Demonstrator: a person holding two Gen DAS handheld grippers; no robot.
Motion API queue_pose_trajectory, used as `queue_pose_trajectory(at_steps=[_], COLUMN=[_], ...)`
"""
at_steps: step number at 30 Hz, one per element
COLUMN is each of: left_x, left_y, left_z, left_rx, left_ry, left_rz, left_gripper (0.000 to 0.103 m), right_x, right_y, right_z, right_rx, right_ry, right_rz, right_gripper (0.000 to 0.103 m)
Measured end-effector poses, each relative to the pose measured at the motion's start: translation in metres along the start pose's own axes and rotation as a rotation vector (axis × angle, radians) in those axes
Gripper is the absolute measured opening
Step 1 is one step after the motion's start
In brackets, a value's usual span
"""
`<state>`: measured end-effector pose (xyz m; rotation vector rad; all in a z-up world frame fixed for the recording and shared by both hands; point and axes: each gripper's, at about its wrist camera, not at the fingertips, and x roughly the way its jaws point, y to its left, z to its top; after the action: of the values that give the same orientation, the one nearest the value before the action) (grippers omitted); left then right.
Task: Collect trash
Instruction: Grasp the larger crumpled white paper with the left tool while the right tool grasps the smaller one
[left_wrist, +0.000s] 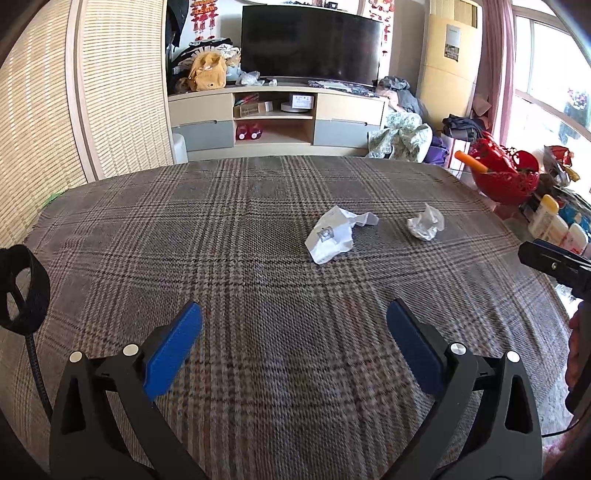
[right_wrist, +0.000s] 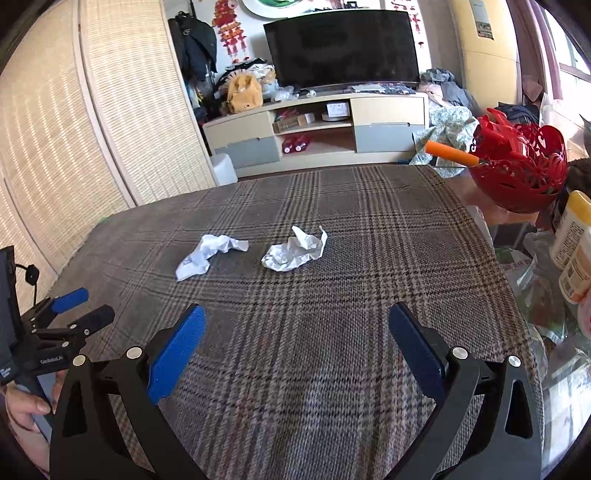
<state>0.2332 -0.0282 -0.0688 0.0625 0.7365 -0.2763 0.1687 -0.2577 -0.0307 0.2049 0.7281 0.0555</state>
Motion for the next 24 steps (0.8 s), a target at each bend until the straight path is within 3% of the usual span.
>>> queue_pose_trajectory(at_steps=[5, 10, 18, 24], left_x=[0.02, 0.04, 0.076, 0.1], left_y=[0.0, -0.008, -0.028, -0.037], left_z=[0.011, 0.026, 0.054, 0.063], left_rx=[0.021, 0.04, 0.088, 0.108], left_ry=[0.017, 0.045, 0.085, 0.119], left_rz=[0.013, -0.019, -0.03, -0.014], left_gripper=[0.095, 0.095, 0.093, 0.091], right_x=[0.02, 0.052, 0.105, 0.13], right_y=[-0.006, -0.009, -0.002, -0.004], right_z=[0.016, 0.034, 0.049, 0.05], right_rx=[0.013, 0.06, 0.056, 0.065], right_ry=[0.01, 0.058, 0.136, 0.177], right_rz=[-0.023, 0.023, -0.026, -0.031], right_gripper=[0.1, 0.1, 0.084, 0.08])
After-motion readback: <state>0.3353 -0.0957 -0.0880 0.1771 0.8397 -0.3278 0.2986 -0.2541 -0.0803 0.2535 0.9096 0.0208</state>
